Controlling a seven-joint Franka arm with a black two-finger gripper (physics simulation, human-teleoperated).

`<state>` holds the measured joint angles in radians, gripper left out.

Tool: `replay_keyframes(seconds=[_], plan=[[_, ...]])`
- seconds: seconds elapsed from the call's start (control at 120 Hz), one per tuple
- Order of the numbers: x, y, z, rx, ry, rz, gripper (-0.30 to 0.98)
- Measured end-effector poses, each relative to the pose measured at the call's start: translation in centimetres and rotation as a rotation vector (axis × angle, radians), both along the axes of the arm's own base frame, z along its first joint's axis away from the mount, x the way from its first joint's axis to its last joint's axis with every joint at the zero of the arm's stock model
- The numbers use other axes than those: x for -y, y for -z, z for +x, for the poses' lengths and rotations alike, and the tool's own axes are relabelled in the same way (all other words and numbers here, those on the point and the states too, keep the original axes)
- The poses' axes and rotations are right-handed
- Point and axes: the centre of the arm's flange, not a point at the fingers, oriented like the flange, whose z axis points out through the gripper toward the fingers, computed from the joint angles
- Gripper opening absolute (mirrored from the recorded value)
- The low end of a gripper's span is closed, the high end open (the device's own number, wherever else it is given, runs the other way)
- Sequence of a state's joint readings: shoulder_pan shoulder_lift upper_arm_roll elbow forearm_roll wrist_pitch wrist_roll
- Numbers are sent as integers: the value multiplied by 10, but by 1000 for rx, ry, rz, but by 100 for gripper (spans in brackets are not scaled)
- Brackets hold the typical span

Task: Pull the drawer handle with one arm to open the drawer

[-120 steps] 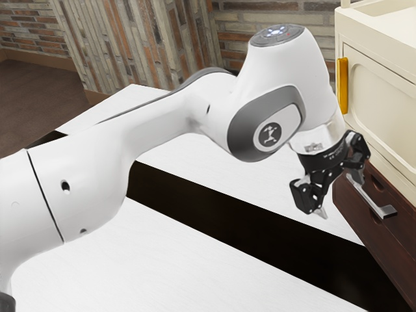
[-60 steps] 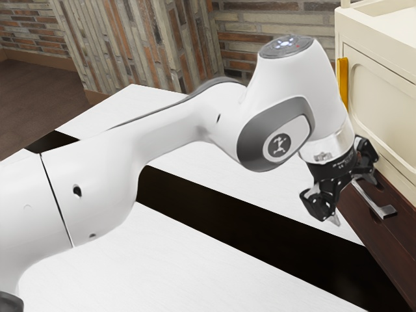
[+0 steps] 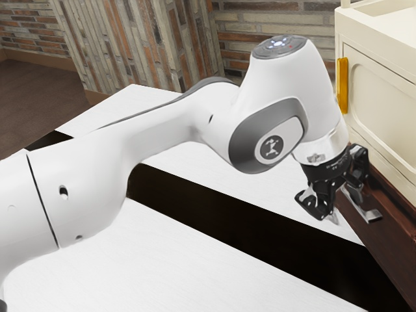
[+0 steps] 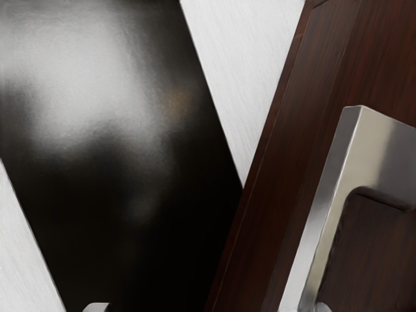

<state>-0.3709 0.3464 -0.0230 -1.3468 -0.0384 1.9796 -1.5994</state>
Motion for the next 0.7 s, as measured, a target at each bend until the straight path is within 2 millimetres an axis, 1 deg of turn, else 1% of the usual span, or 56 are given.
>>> replay_keyframes(seconds=[0.067, 0.158, 0.275, 0.375, 0.7], plan=[[-2, -4, -3, 6, 0, 1, 33], [-4, -3, -6, 5, 4, 18, 29], [-8, -1, -10, 2, 7, 33, 21], [-14, -1, -15, -3, 7, 43, 17], [-29, -3, -34, -11, 6, 71, 12]])
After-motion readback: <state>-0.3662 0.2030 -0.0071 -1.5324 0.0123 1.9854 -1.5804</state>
